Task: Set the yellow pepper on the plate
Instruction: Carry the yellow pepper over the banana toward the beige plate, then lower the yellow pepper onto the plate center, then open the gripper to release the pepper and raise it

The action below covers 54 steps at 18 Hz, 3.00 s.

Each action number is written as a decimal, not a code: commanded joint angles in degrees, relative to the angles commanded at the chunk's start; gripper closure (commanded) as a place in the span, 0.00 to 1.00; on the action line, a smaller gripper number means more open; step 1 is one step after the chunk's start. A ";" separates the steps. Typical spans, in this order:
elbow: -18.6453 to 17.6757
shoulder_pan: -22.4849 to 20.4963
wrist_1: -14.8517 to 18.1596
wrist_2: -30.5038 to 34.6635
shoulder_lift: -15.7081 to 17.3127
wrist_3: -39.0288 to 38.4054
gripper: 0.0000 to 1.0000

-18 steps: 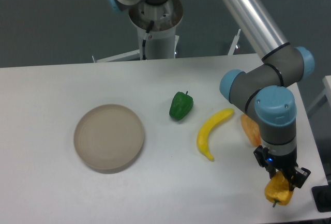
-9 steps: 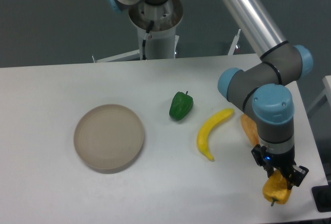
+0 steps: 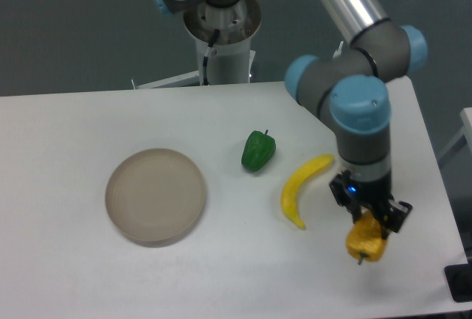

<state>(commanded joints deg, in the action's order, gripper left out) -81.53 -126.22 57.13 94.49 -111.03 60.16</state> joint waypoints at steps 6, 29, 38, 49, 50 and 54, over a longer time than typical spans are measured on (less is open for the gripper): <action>-10.56 5.54 -0.44 -8.88 7.13 -24.09 0.64; -21.74 21.10 -5.89 -8.18 3.98 -35.02 0.64; -21.83 21.28 -5.89 -8.09 3.45 -35.11 0.61; -21.39 21.28 -5.89 -8.09 3.45 -34.93 0.00; -21.30 21.19 -5.89 -8.09 3.54 -34.93 0.00; -21.04 21.01 -5.89 -8.09 4.50 -34.93 0.00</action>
<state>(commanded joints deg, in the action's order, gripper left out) -102.57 -105.21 51.24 86.40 -106.53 25.22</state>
